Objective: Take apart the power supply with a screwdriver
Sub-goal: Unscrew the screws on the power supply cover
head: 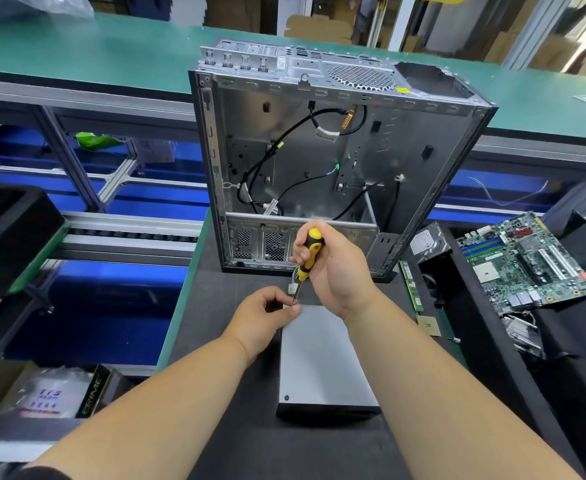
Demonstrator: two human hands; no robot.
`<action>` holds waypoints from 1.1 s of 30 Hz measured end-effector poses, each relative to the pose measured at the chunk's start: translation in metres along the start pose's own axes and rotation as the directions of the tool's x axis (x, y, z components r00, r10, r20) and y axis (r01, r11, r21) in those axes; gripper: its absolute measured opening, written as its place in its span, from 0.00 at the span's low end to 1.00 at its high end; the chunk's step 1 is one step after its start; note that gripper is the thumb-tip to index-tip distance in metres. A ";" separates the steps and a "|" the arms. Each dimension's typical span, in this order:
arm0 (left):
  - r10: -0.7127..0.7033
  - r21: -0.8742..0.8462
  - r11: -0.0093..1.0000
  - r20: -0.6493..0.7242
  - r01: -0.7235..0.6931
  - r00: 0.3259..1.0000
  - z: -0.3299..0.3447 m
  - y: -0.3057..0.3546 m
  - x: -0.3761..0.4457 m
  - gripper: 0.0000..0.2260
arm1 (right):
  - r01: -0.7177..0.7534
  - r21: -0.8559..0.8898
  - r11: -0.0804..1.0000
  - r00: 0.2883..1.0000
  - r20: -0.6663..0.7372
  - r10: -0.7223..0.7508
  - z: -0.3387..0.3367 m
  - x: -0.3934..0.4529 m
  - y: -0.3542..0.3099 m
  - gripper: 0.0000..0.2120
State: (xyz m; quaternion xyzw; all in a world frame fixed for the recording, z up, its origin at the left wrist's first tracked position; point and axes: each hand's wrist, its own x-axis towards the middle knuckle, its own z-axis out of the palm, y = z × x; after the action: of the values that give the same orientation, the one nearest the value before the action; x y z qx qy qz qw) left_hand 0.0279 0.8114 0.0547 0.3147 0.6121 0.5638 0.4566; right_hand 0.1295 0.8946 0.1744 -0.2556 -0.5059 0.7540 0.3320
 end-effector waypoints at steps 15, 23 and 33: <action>-0.004 -0.005 1.000 -0.004 0.004 1.000 0.000 0.001 -0.001 0.05 | 0.027 -0.217 0.976 1.000 -0.009 -0.029 -0.006 0.000 -0.005 0.08; -0.014 -0.015 1.000 0.001 0.014 1.000 0.000 0.002 -0.002 0.04 | 0.001 -0.181 0.983 0.997 -0.072 -0.015 0.003 0.004 0.003 0.20; -0.015 -0.031 0.999 -0.001 0.015 1.000 0.001 0.004 -0.003 0.05 | 0.063 -0.141 0.988 0.998 0.020 -0.061 -0.004 -0.002 0.003 0.09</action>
State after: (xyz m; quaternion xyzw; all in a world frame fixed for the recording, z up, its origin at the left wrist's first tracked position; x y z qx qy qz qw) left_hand 0.0291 0.8099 0.0592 0.3027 0.6057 0.5701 0.4653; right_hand 0.1325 0.8945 0.1701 -0.2569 -0.5682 0.7075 0.3325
